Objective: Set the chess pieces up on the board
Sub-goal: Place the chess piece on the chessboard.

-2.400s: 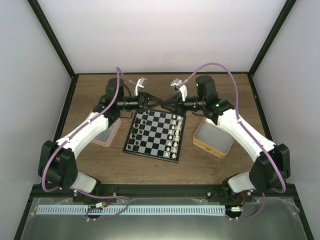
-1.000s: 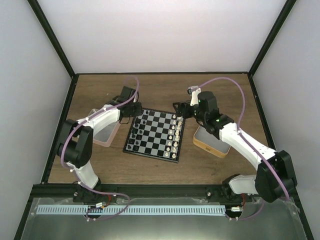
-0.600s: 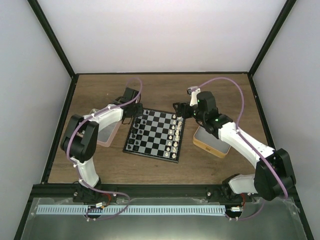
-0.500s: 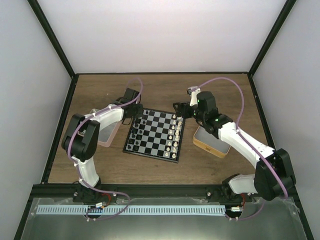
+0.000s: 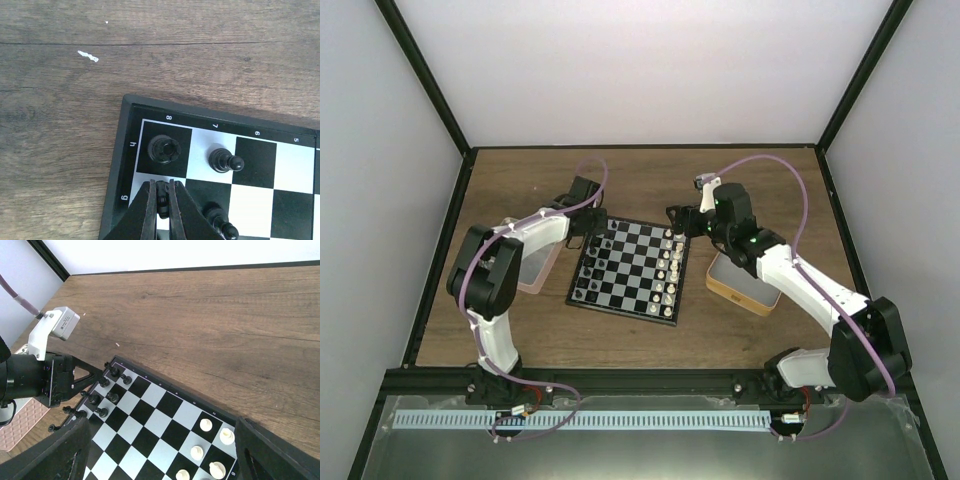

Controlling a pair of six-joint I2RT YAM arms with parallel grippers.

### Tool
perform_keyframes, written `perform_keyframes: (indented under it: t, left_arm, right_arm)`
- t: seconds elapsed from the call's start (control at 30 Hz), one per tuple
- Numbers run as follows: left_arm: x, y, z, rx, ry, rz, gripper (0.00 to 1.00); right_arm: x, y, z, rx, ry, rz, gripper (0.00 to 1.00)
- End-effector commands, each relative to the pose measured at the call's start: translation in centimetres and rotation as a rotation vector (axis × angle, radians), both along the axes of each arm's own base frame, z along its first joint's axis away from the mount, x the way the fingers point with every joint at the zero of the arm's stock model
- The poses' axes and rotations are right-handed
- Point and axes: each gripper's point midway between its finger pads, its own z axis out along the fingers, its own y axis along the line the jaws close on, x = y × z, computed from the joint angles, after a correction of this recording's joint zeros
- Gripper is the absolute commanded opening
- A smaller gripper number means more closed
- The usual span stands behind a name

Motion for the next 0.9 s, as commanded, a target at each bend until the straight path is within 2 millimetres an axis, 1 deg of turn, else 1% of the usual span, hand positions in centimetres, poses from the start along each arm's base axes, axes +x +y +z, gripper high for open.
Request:
perform_keyframes:
  t: [0.0,0.17,0.3,0.4,0.53,0.67,0.87]
  left_arm:
    - [0.9,-0.6,0.2,-0.007,-0.020,-0.023,0.07]
    - [0.9,-0.6,0.2,-0.006,-0.015,-0.025,0.10]
    - [0.9,-0.4,0.7,-0.001,-0.020,-0.020,0.15]
    - [0.7,-0.5,1.1,-0.007,-0.022,-0.023,0.16]
    - [0.4,-0.4,1.2,-0.012,-0.013,-0.022,0.16]
    - [0.1,-0.3,1.0,-0.004,-0.002,-0.023,0.12]
    - [-0.1,-0.4,1.2,-0.011,0.002,-0.032,0.12]
  right_arm:
    - [0.0,-0.3,-0.4,-0.013,0.003,-0.013,0.80]
    - [-0.1,-0.4,-0.4,-0.015,0.006,-0.016,0.80]
    - [-0.1,-0.7,-0.2,-0.014,0.004,-0.031,0.80]
    - [-0.2,-1.0,0.3,-0.010,-0.004,-0.041,0.80]
    - [-0.3,-1.2,0.9,-0.001,-0.018,-0.050,0.80]
    - [-0.4,-1.4,0.9,0.003,-0.016,-0.055,0.80]
    - [-0.6,-1.4,0.7,0.008,-0.008,-0.055,0.80]
